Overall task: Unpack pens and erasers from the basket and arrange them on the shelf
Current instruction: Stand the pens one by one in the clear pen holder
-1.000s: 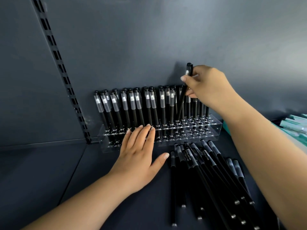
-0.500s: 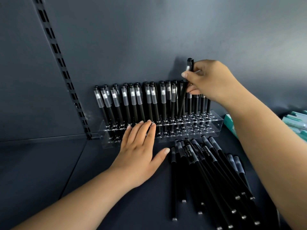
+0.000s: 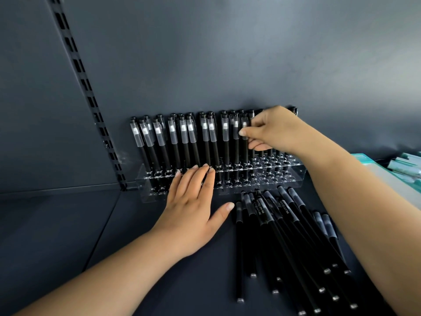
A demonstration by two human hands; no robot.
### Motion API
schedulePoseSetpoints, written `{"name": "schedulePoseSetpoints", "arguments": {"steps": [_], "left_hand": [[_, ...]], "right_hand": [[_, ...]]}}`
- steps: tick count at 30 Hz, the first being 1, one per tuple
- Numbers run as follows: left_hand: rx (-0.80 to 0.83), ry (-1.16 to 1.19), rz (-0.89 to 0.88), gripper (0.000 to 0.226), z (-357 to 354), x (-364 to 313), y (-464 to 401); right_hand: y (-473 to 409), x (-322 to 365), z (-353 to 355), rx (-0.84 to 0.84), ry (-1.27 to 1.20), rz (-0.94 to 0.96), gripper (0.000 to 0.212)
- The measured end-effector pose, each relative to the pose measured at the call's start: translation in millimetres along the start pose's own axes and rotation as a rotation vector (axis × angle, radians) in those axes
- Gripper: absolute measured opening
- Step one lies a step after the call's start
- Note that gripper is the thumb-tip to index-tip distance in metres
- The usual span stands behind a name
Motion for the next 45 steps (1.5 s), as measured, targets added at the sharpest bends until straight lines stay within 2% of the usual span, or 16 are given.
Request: {"name": "schedulePoseSetpoints", "arguments": {"steps": [5,10,14,17,19,22,29,34,37,41,45], "left_hand": [[-0.008,0.0,-0.003,0.114,0.0,-0.9,-0.4],[-0.094,0.05,-0.002,0.117,12.1,-3.5,-1.1],[-0.183,0.188,-0.056,0.09,29.4,-15.7,6.5],[-0.056,0.337,0.036,0.064,13.2,-16.1,6.6],[0.08,0.344,0.127,0.065,-3.7,-16.9,6.7],[0.211,0.228,0.18,0.075,-18.2,-18.8,7.6],[0.312,0.183,0.241,0.075,-20.9,-11.8,16.0],[0.379,0.235,0.268,0.072,-18.0,-8.1,21.6],[0.409,0.256,0.329,0.086,-21.5,-5.8,20.8],[0.401,0.141,0.354,0.102,-22.4,-12.4,16.0],[0.485,0.185,0.343,0.092,-28.1,-6.6,9.2]], "right_hand": [[4.0,-1.9,-1.7,0.015,0.014,-0.031,0.022],[13.7,-4.1,-1.3,0.011,0.22,-0.05,0.031],[36.2,-1.8,14.4,-0.071,0.291,-0.012,0.024],[62.2,-7.6,11.0,-0.074,0.445,0.035,0.021],[81.9,-20.8,0.1,-0.037,0.447,0.05,0.023],[106.6,-36.5,-15.5,0.006,0.45,0.086,0.035],[116.3,-56.8,-38.0,0.117,0.482,-0.032,0.061],[113.9,-59.5,-37.7,0.137,0.472,-0.034,0.059],[113.2,-58.5,-35.7,0.144,0.429,-0.019,0.056],[112.1,-60.2,-33.8,0.141,0.411,-0.008,0.054],[110.9,-64.6,-33.4,0.145,0.397,-0.016,0.054]]}}
Point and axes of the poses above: each hand's wrist, its own y-axis away from the middle knuckle, its own z-axis out of the back of the hand, x = y × z, the point moved 10 cm from there along -y, towards the middle knuckle
